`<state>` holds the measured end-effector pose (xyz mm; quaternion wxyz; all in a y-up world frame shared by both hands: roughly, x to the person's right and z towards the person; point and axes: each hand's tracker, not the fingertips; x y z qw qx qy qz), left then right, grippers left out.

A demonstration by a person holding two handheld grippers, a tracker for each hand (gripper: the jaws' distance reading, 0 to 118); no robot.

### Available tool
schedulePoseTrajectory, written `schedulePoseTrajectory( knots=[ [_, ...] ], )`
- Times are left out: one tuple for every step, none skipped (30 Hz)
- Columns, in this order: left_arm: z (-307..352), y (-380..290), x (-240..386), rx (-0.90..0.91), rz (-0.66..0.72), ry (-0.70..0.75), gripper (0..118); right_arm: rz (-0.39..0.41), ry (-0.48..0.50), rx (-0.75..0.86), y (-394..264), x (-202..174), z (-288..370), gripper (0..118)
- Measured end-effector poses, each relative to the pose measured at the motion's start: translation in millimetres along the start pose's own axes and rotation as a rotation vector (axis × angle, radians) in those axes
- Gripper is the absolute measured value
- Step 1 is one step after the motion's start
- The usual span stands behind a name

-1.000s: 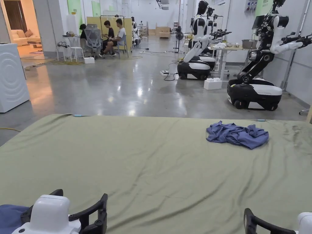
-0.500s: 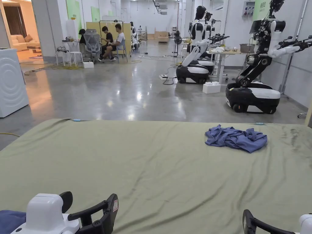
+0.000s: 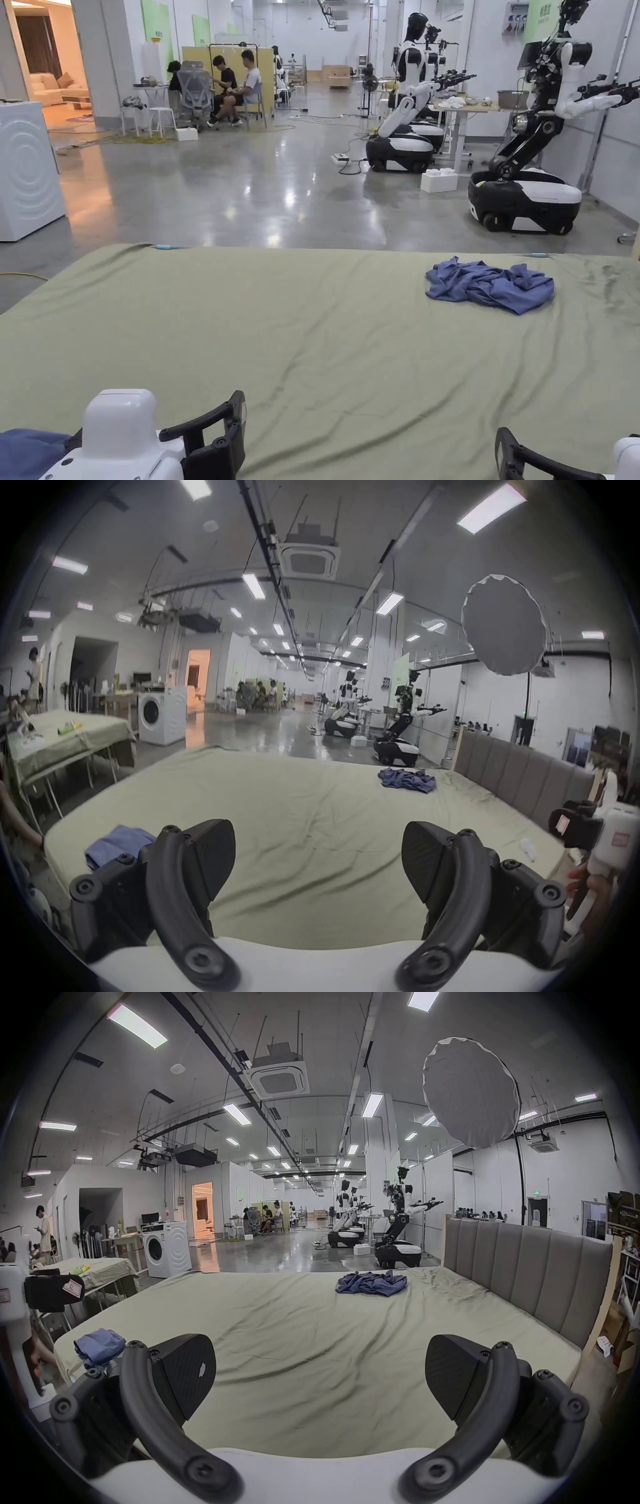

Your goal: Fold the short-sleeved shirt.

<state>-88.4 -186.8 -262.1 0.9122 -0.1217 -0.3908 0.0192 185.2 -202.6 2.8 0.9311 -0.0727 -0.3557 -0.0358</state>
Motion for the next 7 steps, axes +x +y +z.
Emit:
schedulePoseTrajectory(
  knots=[
    [-0.6,-1.5,-4.0,0.015,0.025,-0.038,108,-0.003,0.002,0.002,-0.3,1.0,0.5,118],
    [-0.2,-2.1,-5.0,0.02,0.03,-0.039,108,-0.007,0.005,0.005,0.0,2.0,0.8,118],
    [-0.2,-2.1,-4.4,0.016,0.033,-0.031,108,-0.01,0.006,0.007,0.6,2.5,0.7,118],
    [0.5,-1.9,-4.2,0.015,0.026,-0.028,108,-0.013,0.003,0.008,1.2,2.9,0.2,118],
    [1.4,-2.7,-2.0,0.026,0.017,-0.006,108,-0.016,-0.001,0.007,1.6,3.3,0.5,118],
    [1.6,-3.0,-0.1,0.029,0.016,0.017,108,-0.019,-0.002,0.007,1.7,3.8,0.3,118],
    [0.0,-2.9,0.4,0.023,0.029,0.025,108,-0.023,0.001,0.005,1.8,4.2,-0.6,118]
  ],
)
